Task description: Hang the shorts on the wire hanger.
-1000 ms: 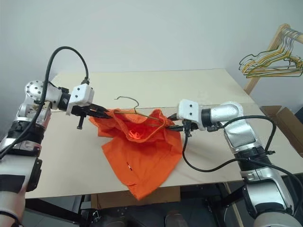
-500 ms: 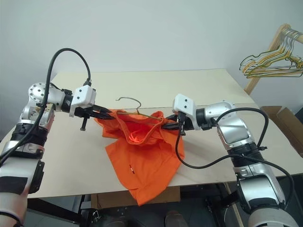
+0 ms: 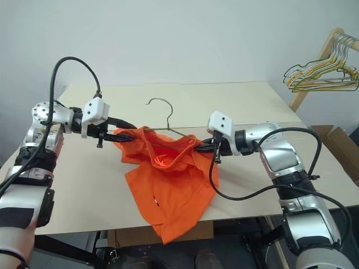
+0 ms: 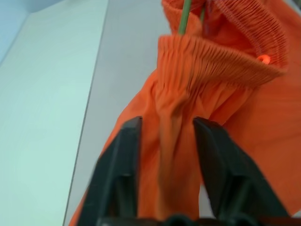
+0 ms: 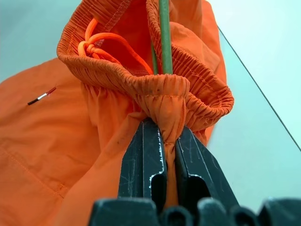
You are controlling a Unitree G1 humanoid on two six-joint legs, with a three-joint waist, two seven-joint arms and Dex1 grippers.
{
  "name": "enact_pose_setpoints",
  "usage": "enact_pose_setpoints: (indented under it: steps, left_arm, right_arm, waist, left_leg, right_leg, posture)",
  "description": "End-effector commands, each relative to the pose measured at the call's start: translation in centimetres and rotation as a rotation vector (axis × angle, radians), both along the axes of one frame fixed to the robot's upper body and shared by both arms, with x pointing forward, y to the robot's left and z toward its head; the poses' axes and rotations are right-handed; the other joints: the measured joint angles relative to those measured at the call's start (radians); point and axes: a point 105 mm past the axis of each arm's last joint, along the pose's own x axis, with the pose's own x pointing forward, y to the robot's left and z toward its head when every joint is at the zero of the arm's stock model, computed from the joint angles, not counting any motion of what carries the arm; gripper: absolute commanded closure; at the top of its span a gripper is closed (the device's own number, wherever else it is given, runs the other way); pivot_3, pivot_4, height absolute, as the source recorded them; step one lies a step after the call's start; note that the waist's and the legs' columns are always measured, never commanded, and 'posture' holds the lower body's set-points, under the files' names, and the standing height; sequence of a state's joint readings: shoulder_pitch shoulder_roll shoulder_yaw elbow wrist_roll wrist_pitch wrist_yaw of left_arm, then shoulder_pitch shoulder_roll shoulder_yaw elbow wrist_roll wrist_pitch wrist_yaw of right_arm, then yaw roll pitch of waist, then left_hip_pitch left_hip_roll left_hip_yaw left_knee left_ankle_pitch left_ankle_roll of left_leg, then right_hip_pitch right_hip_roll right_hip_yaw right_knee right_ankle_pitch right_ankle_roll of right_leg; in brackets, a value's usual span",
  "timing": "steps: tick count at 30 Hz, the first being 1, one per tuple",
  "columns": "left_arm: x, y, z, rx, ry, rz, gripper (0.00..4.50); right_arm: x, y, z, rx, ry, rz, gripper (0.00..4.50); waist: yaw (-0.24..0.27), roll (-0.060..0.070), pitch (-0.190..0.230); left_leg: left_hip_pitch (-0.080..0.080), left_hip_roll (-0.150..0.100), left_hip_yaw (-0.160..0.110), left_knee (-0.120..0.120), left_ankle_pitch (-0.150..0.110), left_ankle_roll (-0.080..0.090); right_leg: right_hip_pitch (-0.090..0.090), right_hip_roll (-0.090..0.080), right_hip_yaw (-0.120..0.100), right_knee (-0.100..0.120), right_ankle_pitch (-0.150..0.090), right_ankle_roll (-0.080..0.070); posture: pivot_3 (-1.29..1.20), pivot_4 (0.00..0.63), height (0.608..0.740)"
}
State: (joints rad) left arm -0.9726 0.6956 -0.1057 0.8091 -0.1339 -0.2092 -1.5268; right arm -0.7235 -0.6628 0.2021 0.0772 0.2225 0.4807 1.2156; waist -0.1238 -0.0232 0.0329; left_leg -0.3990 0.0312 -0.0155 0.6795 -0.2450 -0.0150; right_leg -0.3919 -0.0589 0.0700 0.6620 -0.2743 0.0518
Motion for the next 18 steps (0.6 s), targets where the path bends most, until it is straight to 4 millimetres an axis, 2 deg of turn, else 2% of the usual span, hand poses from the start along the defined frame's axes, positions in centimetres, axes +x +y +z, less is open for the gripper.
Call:
enact_pose_setpoints:
  steps: [1,6,10,13,18]
  left_arm:
    - [0.2,1.3,3.2,-0.048,-0.082,0.028,1.56]
    - [-0.1,2.4,4.6,-0.077,-0.123,0.053,0.04]
    - [-0.7,2.4,5.8,-0.196,-0.139,0.046,0.04]
    - [-1.9,1.2,6.8,-0.349,-0.122,-0.01,0.04]
    - [-3.1,-1.2,7.1,-0.501,-0.096,-0.012,0.04]
  right_arm:
    - [0.0,-2.1,3.3,0.056,-0.073,-0.061,4.5]
    - [0.0,-4.9,4.5,0.061,-0.056,-0.174,4.5]
    - [0.3,-7.8,5.0,0.027,-0.036,-0.324,4.5]
    - [0.6,-10.1,5.2,0.038,-0.002,-0.469,4.5]
    - [1.5,-13.7,5.4,0.133,0.058,-0.776,4.5]
  waist:
    - [0.0,0.0,0.0]
    - [0.0,0.0,0.0]
    - [-0.001,0.0,0.0]
    - [-0.003,0.0,0.0]
    - [-0.002,0.0,0.0]
  left_leg:
    - [0.0,0.0,0.0,0.0,0.0,0.0]
    - [0.0,0.0,0.0,0.0,0.0,0.0]
    - [0.0,0.0,0.0,0.0,0.0,0.0]
    - [0.0,0.001,0.0,-0.001,0.0,0.0]
    - [0.0,0.0,0.0,0.0,0.0,0.0]
  right_leg:
    - [0.0,0.0,0.0,0.0,0.0,0.0]
    - [0.0,0.0,0.0,-0.002,0.0,0.0]
    - [0.0,0.0,0.0,-0.004,0.0,0.0]
    - [0.0,0.0,0.0,-0.004,0.0,0.0]
    - [0.0,-0.001,0.0,-0.003,0.0,0.0]
  posture:
    - [-0.11,0.0,0.74]
    - [-0.12,0.0,0.74]
    - [-0.14,0.0,0.74]
    - [-0.15,0.0,0.74]
    - [-0.16,0.0,0.74]
